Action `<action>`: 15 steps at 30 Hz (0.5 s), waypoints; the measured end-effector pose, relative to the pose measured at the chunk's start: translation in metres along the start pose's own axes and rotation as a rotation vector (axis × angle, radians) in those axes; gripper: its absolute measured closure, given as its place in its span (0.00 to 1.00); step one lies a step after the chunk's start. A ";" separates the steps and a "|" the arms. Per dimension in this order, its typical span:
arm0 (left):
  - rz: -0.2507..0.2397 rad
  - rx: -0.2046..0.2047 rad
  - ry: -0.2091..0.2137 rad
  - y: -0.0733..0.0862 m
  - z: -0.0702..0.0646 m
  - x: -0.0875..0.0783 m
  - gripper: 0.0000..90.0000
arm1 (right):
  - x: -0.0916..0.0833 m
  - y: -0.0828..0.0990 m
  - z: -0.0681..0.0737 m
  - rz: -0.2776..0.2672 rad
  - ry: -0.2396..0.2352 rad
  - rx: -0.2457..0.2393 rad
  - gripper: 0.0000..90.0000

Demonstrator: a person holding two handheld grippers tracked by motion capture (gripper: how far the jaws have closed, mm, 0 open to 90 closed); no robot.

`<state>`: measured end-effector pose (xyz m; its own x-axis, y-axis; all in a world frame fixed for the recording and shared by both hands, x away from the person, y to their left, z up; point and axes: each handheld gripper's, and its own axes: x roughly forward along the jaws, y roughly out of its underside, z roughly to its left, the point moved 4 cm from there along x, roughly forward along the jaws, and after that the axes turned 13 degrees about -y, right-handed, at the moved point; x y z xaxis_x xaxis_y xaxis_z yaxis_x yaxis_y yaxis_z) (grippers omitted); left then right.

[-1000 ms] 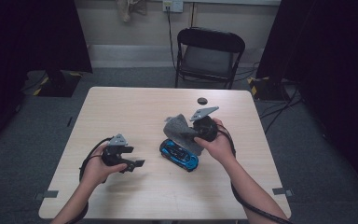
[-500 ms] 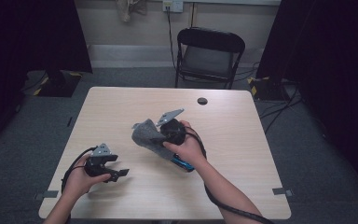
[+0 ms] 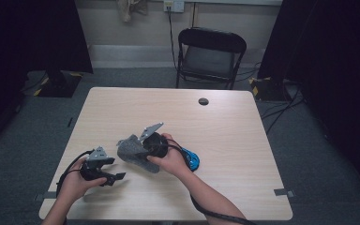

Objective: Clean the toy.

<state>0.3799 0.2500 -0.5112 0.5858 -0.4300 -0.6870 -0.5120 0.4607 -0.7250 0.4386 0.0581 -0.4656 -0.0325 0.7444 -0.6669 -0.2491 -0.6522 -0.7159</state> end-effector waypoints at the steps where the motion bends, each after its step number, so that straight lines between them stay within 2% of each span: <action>1: -0.005 -0.008 -0.003 0.000 0.000 -0.002 0.21 | 0.006 0.000 0.000 0.001 -0.006 -0.008 0.79; 8: 0.001 -0.002 -0.001 0.003 0.004 -0.006 0.21 | 0.024 -0.001 -0.001 0.018 -0.034 -0.020 0.79; 10: -0.007 -0.016 -0.004 0.004 0.007 -0.009 0.21 | 0.030 -0.003 0.000 0.025 -0.037 -0.029 0.79; 15: -0.014 -0.015 -0.004 0.004 0.009 -0.013 0.21 | 0.041 -0.006 0.002 0.029 -0.056 -0.042 0.78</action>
<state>0.3760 0.2649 -0.5049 0.5954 -0.4330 -0.6768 -0.5135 0.4428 -0.7350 0.4368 0.0923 -0.4884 -0.0933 0.7309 -0.6761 -0.2067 -0.6785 -0.7049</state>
